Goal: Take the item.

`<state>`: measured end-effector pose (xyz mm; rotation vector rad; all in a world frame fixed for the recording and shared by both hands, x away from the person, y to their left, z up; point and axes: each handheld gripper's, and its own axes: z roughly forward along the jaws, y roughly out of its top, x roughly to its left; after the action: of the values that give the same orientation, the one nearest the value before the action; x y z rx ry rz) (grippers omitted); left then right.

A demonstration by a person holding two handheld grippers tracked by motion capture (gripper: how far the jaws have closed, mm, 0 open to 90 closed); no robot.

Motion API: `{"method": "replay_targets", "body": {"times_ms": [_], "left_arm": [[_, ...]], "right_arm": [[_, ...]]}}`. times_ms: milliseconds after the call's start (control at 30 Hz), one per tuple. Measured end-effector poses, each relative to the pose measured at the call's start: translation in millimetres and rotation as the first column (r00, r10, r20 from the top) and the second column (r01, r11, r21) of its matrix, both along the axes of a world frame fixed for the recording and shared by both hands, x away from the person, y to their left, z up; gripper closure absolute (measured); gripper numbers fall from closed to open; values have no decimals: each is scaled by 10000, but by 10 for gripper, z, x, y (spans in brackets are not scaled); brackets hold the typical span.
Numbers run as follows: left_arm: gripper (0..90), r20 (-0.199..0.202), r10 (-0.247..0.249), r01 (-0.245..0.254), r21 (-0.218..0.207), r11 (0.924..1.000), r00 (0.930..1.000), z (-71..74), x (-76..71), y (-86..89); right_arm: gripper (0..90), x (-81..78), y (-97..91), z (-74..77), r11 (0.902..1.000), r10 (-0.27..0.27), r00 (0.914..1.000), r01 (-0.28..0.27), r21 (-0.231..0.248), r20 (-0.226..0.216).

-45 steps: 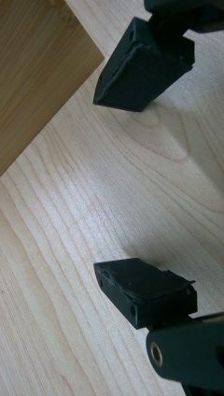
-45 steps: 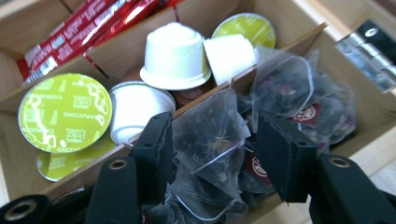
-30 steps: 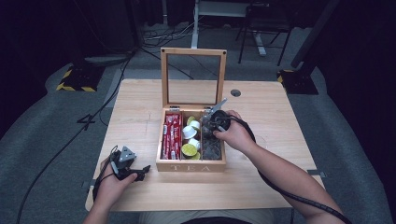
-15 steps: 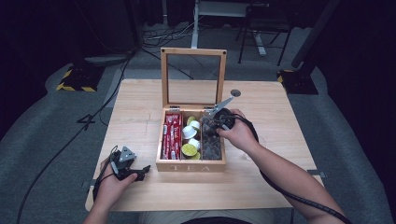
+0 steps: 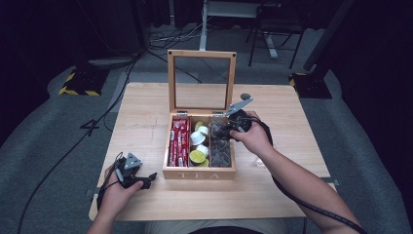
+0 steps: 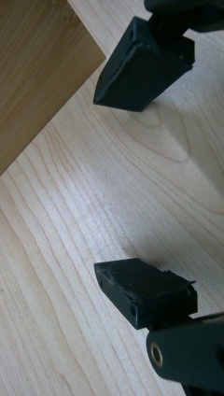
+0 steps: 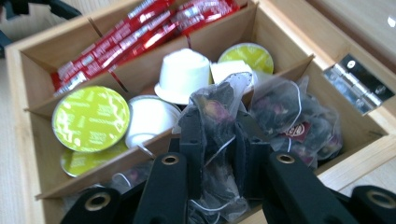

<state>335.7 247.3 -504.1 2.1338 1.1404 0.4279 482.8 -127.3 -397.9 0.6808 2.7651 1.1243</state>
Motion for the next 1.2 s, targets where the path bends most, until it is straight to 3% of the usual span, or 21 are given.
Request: {"method": "replay_targets", "body": {"times_ms": [433, 833, 1200], "left_arm": [[175, 8, 4, -4, 8, 10000, 10000, 1, 6, 2], [159, -64, 35, -35, 11, 10000, 10000, 0, 27, -12], [159, -35, 94, -94, 31, 10000, 9999, -1, 20, -18]], "right_arm": [[764, -166, -180, 297, 9929, -117, 9979, 39, 1188, 644], [764, -334, -498, 514, 9894, -519, 9920, 354, 1412, 1150], [761, -514, -848, 611, 9859, -848, 9873, 635, 1548, 1347]]}}
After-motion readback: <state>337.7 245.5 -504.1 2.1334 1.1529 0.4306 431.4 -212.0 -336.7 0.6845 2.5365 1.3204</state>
